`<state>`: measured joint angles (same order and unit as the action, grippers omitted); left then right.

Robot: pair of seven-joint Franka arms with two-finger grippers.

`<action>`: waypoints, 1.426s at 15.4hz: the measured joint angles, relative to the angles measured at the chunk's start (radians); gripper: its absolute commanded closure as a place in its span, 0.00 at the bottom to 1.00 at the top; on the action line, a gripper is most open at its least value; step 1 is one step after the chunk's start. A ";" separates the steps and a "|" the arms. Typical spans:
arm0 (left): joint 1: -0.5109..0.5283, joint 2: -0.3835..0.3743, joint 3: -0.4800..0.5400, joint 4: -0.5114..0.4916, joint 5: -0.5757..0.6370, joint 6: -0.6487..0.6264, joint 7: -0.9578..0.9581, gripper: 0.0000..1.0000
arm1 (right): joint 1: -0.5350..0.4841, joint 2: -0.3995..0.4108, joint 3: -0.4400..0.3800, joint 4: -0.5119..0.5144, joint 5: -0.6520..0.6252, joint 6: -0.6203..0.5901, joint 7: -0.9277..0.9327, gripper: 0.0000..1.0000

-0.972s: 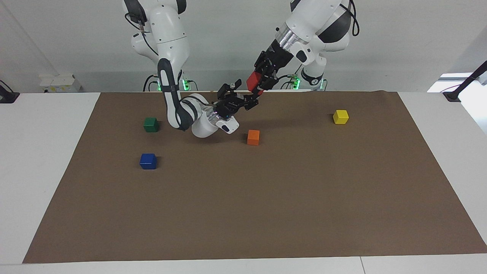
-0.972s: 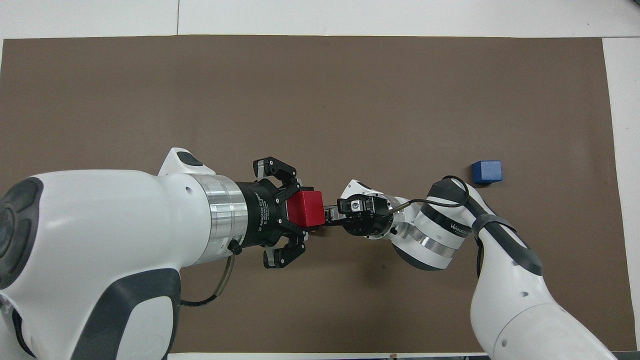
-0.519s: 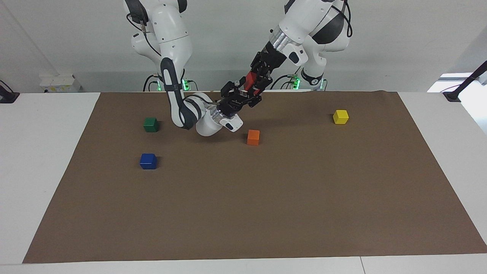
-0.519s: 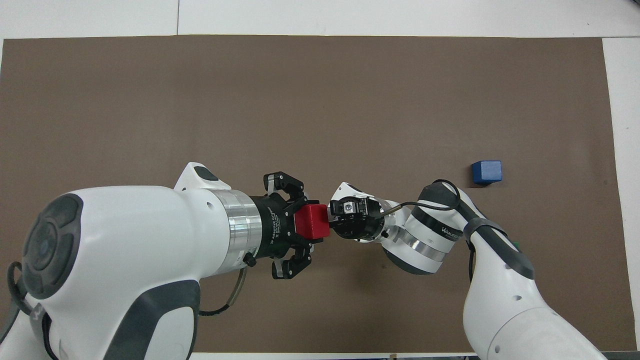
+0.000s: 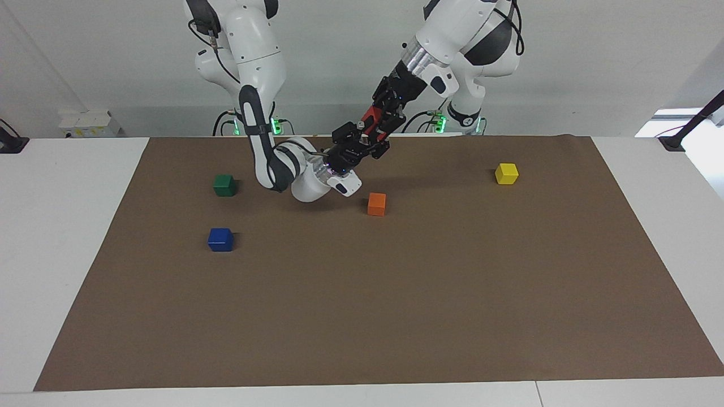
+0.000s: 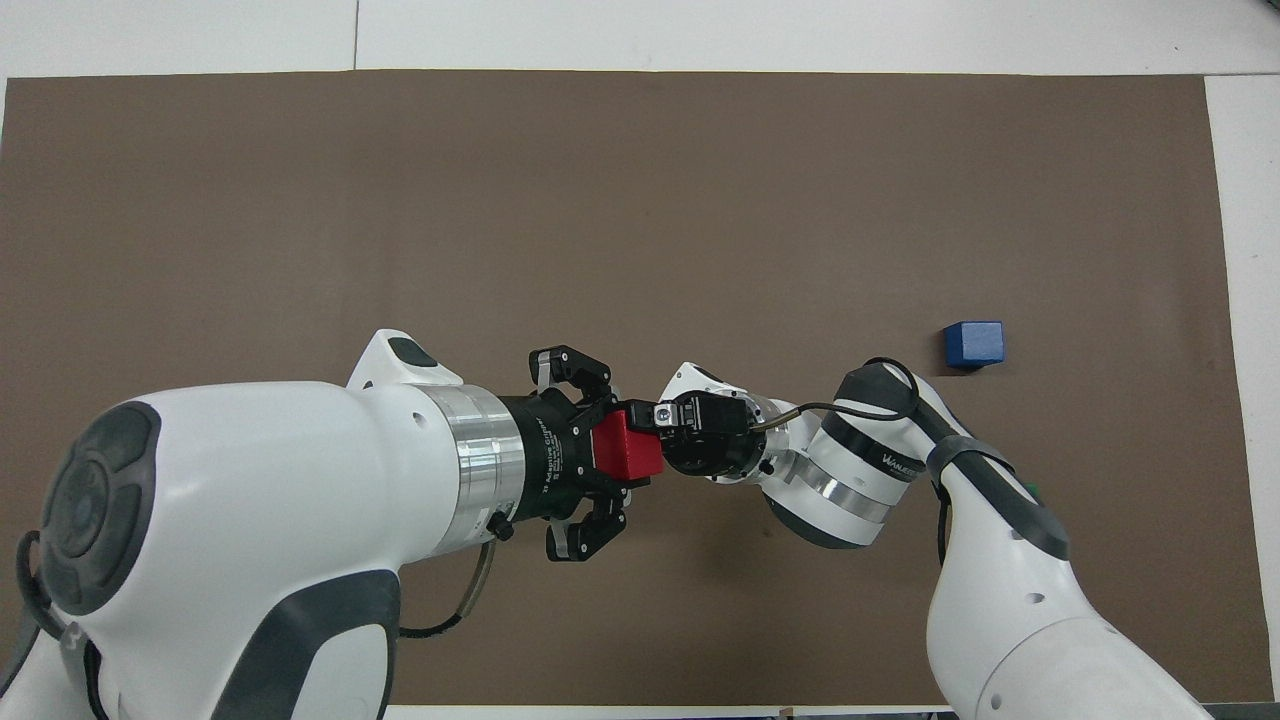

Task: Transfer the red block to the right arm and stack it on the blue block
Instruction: 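Grasp the red cube with the right gripper from the left gripper, then carry the red cube with the right gripper while the left gripper retracts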

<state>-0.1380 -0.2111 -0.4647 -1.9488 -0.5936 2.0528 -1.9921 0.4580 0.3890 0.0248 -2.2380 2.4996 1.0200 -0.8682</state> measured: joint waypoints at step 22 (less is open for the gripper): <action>0.538 0.034 0.037 0.029 0.514 -0.182 1.432 0.00 | -0.132 -0.489 -0.011 0.055 -0.510 0.855 0.517 1.00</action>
<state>0.4004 -0.1774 -0.4275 -1.9195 -0.0791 1.8711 -0.5597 0.3263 -0.0996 0.0139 -2.1830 1.9895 1.8750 -0.3514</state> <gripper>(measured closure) 0.000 0.432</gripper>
